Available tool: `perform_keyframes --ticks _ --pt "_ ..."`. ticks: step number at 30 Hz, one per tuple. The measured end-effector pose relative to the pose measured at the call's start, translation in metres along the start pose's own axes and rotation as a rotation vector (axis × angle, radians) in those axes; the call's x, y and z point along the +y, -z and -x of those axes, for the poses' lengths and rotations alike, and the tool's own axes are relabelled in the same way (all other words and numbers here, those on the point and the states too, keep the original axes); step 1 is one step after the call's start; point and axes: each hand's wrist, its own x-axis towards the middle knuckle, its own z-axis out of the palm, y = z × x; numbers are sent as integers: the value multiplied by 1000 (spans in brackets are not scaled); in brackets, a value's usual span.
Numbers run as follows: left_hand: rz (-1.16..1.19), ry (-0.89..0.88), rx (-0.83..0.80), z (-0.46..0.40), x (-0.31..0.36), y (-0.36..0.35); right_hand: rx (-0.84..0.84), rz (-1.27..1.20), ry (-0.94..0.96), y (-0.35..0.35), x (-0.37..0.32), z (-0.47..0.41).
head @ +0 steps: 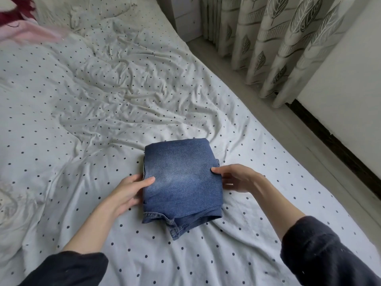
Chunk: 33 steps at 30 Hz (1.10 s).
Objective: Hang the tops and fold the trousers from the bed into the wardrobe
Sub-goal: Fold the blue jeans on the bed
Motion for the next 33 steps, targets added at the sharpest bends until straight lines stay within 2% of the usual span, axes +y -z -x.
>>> perform_keyframes --ticks 9,13,16,23,27,28,29,33 --pt "-24 -124 -132 48 17 2 36 66 248 -2 3 81" --pt "-77 -210 -240 92 14 -8 141 47 340 -9 27 154" --pt "-135 -253 -384 130 5 -19 251 -1 397 -15 63 219" --pt "-316 -338 -675 218 -27 -70 519 -171 508 -31 194 364" --pt "-449 -371 -842 274 -60 -131 686 -350 556 -28 286 440" --pt "-525 -364 -913 300 -80 -157 768 -419 569 -32 329 470" --pt "-528 -370 -916 303 -79 -161 762 -427 567 -31 329 474" --pt "-728 -398 -1152 388 -134 -239 975 -629 587 -38 437 561"
